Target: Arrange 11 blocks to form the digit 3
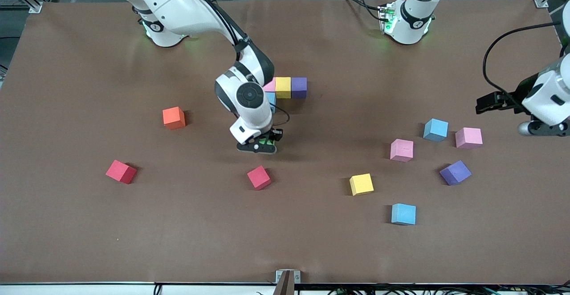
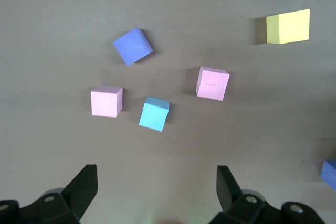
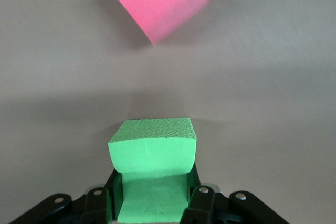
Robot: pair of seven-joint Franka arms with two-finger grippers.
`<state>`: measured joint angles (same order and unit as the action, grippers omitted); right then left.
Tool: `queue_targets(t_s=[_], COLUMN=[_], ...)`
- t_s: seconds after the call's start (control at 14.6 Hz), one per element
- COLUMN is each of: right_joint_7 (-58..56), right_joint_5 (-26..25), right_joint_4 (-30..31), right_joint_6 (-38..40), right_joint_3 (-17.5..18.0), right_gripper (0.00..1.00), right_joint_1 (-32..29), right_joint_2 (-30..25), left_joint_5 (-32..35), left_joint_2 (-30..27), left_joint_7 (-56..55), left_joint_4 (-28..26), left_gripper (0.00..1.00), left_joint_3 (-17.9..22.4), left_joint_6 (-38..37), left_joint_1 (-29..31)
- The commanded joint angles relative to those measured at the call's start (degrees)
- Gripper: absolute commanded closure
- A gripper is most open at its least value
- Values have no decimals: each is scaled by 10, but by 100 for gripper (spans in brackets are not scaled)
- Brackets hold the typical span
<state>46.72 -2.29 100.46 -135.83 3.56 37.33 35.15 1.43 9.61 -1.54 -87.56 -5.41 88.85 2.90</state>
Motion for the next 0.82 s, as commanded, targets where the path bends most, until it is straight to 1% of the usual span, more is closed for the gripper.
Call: queue_targets(t_s=[0.0,0.14,0.27,0.48,0.75], right_joint_7=[-3,3,16,20,21], right_joint_5=[-7,-4,-1,0,0], right_joint_4=[98,112,112,112,119], right_joint_6=[-20,-31,-39,-46,-45], right_joint_3=[7,7,7,8,8], right_gripper=[100,100,100,100,100], right_joint_1=[1,9,20,26,27], right_joint_2=[-71,-79,-76,-75,-75], left_joint_5=[-8,-7,-9,-10,-10], left_joint_2=[15,16,9,10,10], left_joint_7=[-4,-5,-14,-15,-16], left_joint_4=[0,-33,-77,-108,-136], left_gripper=[0,0,0,0,0], left_joint_3=[-3,-3,-8,-15,-17], left_joint_6=[19,55,92,117,147], left_joint_1=[-10,-16,-16,-15,-19])
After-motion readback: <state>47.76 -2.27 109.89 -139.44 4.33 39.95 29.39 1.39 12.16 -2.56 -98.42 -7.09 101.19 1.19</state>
